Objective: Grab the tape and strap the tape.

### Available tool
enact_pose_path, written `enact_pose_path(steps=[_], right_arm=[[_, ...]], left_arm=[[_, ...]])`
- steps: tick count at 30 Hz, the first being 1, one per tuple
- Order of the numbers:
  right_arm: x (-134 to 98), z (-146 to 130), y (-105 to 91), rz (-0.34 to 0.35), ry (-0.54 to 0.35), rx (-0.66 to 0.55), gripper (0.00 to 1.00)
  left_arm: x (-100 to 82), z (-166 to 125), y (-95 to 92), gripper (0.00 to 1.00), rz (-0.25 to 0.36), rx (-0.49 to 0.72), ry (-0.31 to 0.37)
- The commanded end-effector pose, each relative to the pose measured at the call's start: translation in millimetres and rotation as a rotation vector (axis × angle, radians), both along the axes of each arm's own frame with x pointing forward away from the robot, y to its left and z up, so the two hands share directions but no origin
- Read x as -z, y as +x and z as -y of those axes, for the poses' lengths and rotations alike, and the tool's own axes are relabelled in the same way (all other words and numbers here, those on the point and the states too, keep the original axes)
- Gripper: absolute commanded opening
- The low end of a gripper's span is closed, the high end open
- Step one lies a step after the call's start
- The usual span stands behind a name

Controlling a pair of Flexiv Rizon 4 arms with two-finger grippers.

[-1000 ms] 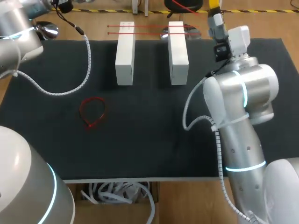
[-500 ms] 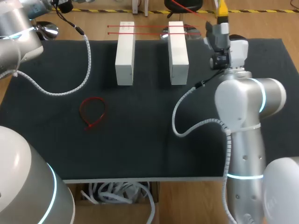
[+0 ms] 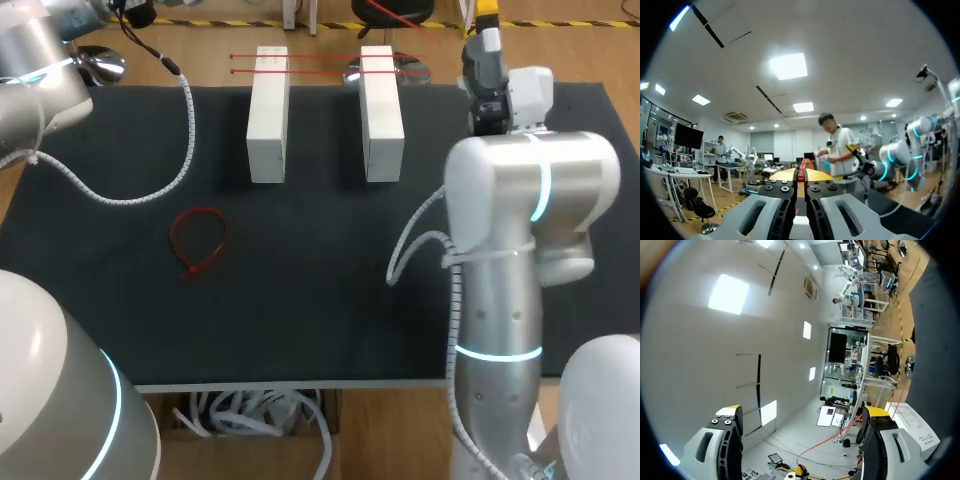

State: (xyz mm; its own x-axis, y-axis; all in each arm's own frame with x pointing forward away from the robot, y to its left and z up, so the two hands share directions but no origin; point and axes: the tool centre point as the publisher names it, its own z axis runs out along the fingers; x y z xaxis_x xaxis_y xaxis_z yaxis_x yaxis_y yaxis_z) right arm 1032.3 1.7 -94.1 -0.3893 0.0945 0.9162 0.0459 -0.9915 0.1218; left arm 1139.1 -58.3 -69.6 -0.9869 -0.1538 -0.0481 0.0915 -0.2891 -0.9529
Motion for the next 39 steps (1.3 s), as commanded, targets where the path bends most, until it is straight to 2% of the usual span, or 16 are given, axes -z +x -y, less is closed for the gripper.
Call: enact_pose_path(steps=[1, 2, 18, 19, 20, 22, 23, 27, 28, 29, 32, 35, 39], right_arm=[[-6, -4, 3.7, -0.181, 0.126, 0.274, 1.0], [-7, -7, 3.5, -0.145, 0.138, 0.222, 1.0], [-7, -7, 3.5, -0.145, 0.138, 0.222, 1.0], [-2, -15, 2.8, -0.225, 0.143, 0.232, 1.0], [1, -21, 1.6, -0.242, 0.174, 0.228, 1.0], [6, -28, 0.4, -0.282, 0.178, 0.256, 1.0], [9, -30, 0.9, -0.293, 0.207, 0.256, 1.0], [18, -29, 1.5, -0.413, 0.383, 0.29, 1.0], [20, -29, 0.9, -0.417, 0.406, 0.297, 1.0], [21, -30, 0.0, -0.435, 0.472, 0.293, 1.0], [27, -32, -1.2, -0.483, 0.548, 0.296, 1.0], [32, -31, 0.2, -0.526, 0.574, 0.298, 1.0], [30, -23, 5.5, -0.522, 0.575, 0.309, 1.0]], left_arm=[[-0.6, 1, -1.1, 0.0, 0.0, -0.004, 0.001], [-0.6, 1, -1.1, 0.0, 0.0, -0.004, 0.001], [-0.6, 1, -1.1, 0.0, 0.0, -0.004, 0.001], [-0.6, 1, -1.1, 0.0, 0.0, -0.004, 0.001], [-0.6, 1, -1.1, 0.0, 0.0, -0.004, 0.001], [-0.6, 1, -1.1, 0.0, 0.0, -0.004, 0.001], [-0.6, 1, -1.1, 0.0, 0.0, -0.004, 0.001], [-0.6, 1, -1.1, 0.0, 0.0, -0.004, 0.001], [-0.6, 1, -1.1, 0.0, 0.0, -0.004, 0.001], [-0.6, 1, -1.1, 0.0, 0.0, -0.004, 0.001], [-0.6, 1, -1.1, 0.0, 0.0, -0.004, 0.001], [-0.6, 1, -1.1, 0.0, 0.0, -0.004, 0.001], [-0.6, 1, -1.1, 0.0, 0.0, -0.004, 0.001]])
